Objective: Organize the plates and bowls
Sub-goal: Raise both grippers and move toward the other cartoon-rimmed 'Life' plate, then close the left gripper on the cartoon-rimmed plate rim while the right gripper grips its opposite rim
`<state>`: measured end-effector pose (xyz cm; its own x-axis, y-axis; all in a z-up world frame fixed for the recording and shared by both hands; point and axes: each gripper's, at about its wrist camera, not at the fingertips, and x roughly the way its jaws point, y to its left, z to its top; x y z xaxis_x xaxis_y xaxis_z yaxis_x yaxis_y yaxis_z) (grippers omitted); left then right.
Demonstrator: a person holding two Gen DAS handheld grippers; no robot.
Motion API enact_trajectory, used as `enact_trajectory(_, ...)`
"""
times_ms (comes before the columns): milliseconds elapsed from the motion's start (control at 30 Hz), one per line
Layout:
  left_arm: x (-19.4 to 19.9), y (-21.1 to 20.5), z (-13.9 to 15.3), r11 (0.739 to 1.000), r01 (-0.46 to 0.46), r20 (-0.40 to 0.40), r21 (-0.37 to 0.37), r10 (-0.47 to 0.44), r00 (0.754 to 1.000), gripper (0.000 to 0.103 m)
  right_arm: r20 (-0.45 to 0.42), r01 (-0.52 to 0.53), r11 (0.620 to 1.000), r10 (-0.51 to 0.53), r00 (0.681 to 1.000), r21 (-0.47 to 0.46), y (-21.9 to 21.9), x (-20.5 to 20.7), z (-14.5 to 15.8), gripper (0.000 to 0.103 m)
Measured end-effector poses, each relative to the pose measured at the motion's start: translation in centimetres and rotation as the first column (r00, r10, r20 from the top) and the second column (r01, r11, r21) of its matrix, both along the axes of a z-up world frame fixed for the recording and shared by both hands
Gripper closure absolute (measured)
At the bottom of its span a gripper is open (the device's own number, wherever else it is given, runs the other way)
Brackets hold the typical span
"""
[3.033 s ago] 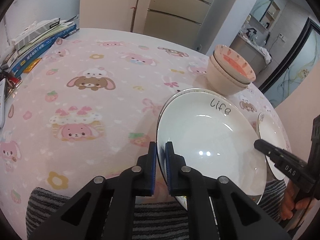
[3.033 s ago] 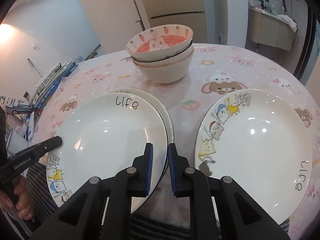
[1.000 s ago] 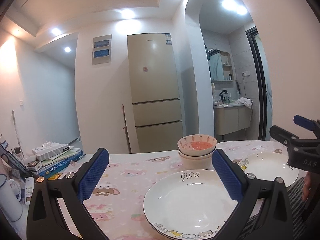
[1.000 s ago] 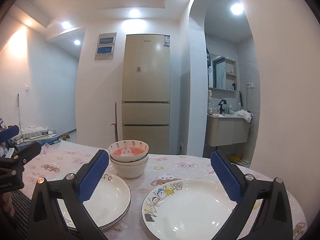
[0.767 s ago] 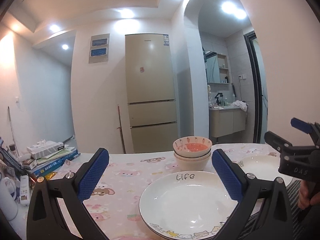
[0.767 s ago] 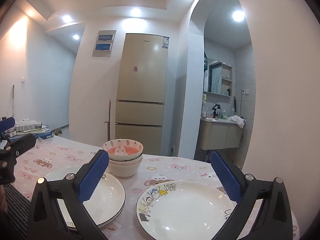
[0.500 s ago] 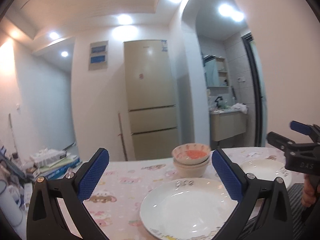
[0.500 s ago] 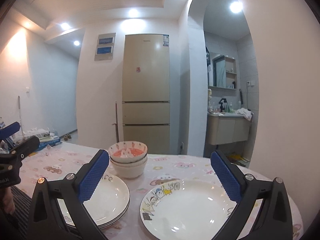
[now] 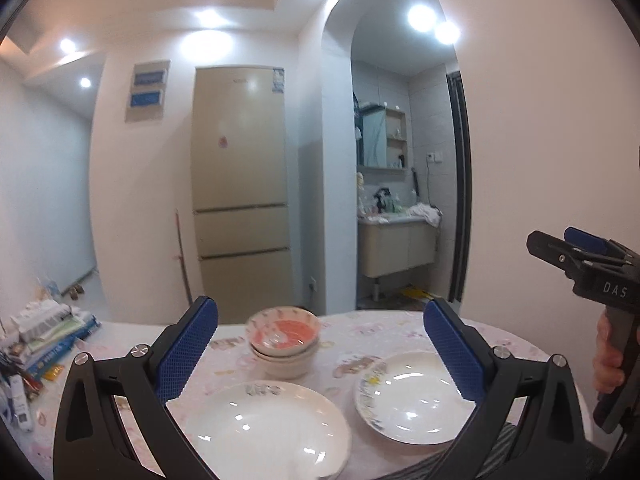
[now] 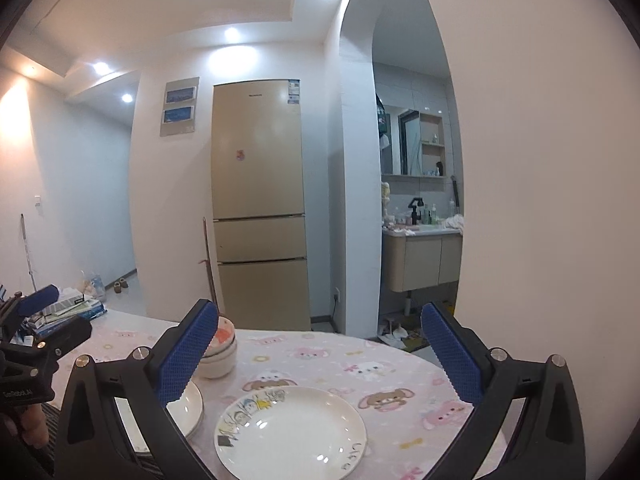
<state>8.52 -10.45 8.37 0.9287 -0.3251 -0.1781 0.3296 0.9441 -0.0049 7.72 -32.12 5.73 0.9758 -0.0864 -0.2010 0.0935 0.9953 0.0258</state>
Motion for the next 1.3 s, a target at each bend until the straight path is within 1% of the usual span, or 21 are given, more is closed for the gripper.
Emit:
enact_trajectory(100, 1.2, -2.0, -0.4, 1.000, 0.028, -0.081, 0.011, -0.027, 0.996, 0.000, -0.056, 0.006, 0.999, -0.003, 0.998, 0.046, -1.9, 0.6, -0.7, 0.000)
enact_trajectory(167, 2.4, -3.0, -0.6, 0.998, 0.053, -0.148, 0.014, -0.050, 0.988, 0.000, -0.104, 0.011, 0.997, -0.003, 0.995, 0.072, -3.1, 1.3, -1.6, 0.008)
enact_trajectory(233, 3.8, -3.9, -1.0, 0.997, 0.083, -0.237, 0.010, -0.078, 0.968, 0.001, -0.154, 0.003, 0.994, 0.014, 0.988, 0.108, -4.2, 2.1, -2.5, 0.010)
enact_trajectory(300, 5.5, -4.8, -1.4, 0.993, 0.117, -0.311, 0.000, -0.111, 0.944, 0.005, -0.212, -0.013, 0.988, 0.047, 0.976, 0.156, -5.2, 2.9, -3.8, 0.015)
enact_trajectory(433, 7.6, -5.7, -2.7, 0.991, 0.133, -0.395, 0.018, -0.115, 0.911, 0.010, -0.291, -0.018, 0.978, 0.079, 0.953, 0.207, -6.7, 4.5, -6.1, 0.020)
enact_trajectory(500, 8.8, -6.0, -3.7, 0.989, 0.145, -0.451, -0.002, -0.130, 0.883, 0.017, -0.333, -0.013, 0.973, 0.092, 0.938, 0.232, -7.4, 5.6, -7.4, 0.021)
enact_trajectory(567, 10.2, -6.4, -4.7, 0.989, 0.150, -0.509, -0.013, -0.135, 0.850, 0.021, -0.380, 0.000, 0.962, 0.107, 0.919, 0.272, -8.2, 6.7, -8.9, 0.023)
enact_trajectory(633, 11.6, -6.8, -6.1, 0.990, 0.142, -0.572, -0.018, -0.127, 0.811, 0.022, -0.425, 0.025, 0.953, 0.112, 0.898, 0.302, -8.9, 7.6, -9.9, 0.023)
enact_trajectory(700, 12.9, -7.2, -7.3, 0.990, 0.139, -0.625, -0.037, -0.131, 0.770, 0.023, -0.502, 0.077, 0.936, 0.114, 0.858, 0.344, -9.7, 8.6, -11.7, 0.023)
enact_trajectory(733, 13.5, -7.4, -8.0, 0.990, 0.137, -0.647, -0.036, -0.128, 0.752, 0.023, -0.537, 0.096, 0.917, 0.140, 0.832, 0.388, -10.2, 9.2, -12.9, 0.023)
enact_trajectory(800, 14.6, -7.9, -9.0, 0.991, 0.132, -0.687, -0.027, -0.114, 0.718, 0.023, -0.562, 0.098, 0.887, 0.198, 0.803, 0.452, -11.0, 9.9, -14.7, 0.024)
enact_trajectory(900, 16.2, -8.4, -10.3, 0.990, 0.140, -0.732, -0.022, -0.111, 0.672, 0.025, -0.586, 0.110, 0.868, 0.227, 0.778, 0.483, -11.5, 10.6, -16.5, 0.032)
enact_trajectory(967, 17.2, -8.8, -11.0, 0.991, 0.136, -0.751, 0.005, -0.086, 0.655, 0.026, -0.597, 0.119, 0.854, 0.248, 0.763, 0.507, -11.7, 10.8, -17.3, 0.037)
enact_trajectory(1033, 18.0, -8.8, -11.7, 0.992, 0.128, -0.767, 0.000, -0.082, 0.636, 0.026, -0.615, 0.133, 0.840, 0.267, 0.742, 0.526, -11.8, 11.3, -18.0, 0.051)
enact_trajectory(1067, 18.4, -8.7, -12.0, 0.992, 0.126, -0.772, -0.014, -0.091, 0.629, 0.026, -0.627, 0.134, 0.838, 0.280, 0.727, 0.529, -11.7, 11.5, -18.4, 0.052)
enact_trajectory(1133, 18.8, -8.8, -12.3, 0.991, 0.131, -0.774, -0.022, -0.100, 0.625, 0.026, -0.624, 0.128, 0.822, 0.310, 0.717, 0.555, -11.5, 11.8, -19.0, 0.052)
enact_trajectory(1167, 19.0, -8.9, -12.5, 0.991, 0.136, -0.775, -0.016, -0.098, 0.624, 0.032, -0.625, 0.130, 0.815, 0.320, 0.712, 0.565, -11.5, 11.9, -19.3, 0.052)
enact_trajectory(1200, 19.2, -9.0, -12.7, 0.990, 0.143, -0.781, -0.014, -0.100, 0.617, 0.040, -0.628, 0.132, 0.813, 0.324, 0.707, 0.567, -11.5, 12.1, -19.5, 0.052)
enact_trajectory(1233, 19.4, -9.1, -12.9, 0.989, 0.149, -0.789, -0.013, -0.102, 0.606, 0.044, -0.630, 0.133, 0.813, 0.323, 0.706, 0.567, -11.4, 12.2, -19.6, 0.053)
enact_trajectory(1267, 19.6, -9.1, -13.2, 0.988, 0.154, -0.799, -0.014, -0.103, 0.593, 0.055, -0.631, 0.134, 0.815, 0.322, 0.706, 0.564, -11.5, 12.2, -19.7, 0.056)
enact_trajectory(1300, 19.8, -9.2, -13.5, 0.987, 0.160, -0.809, -0.018, -0.109, 0.578, 0.064, -0.631, 0.133, 0.814, 0.323, 0.706, 0.565, -11.4, 12.4, -19.6, 0.058)
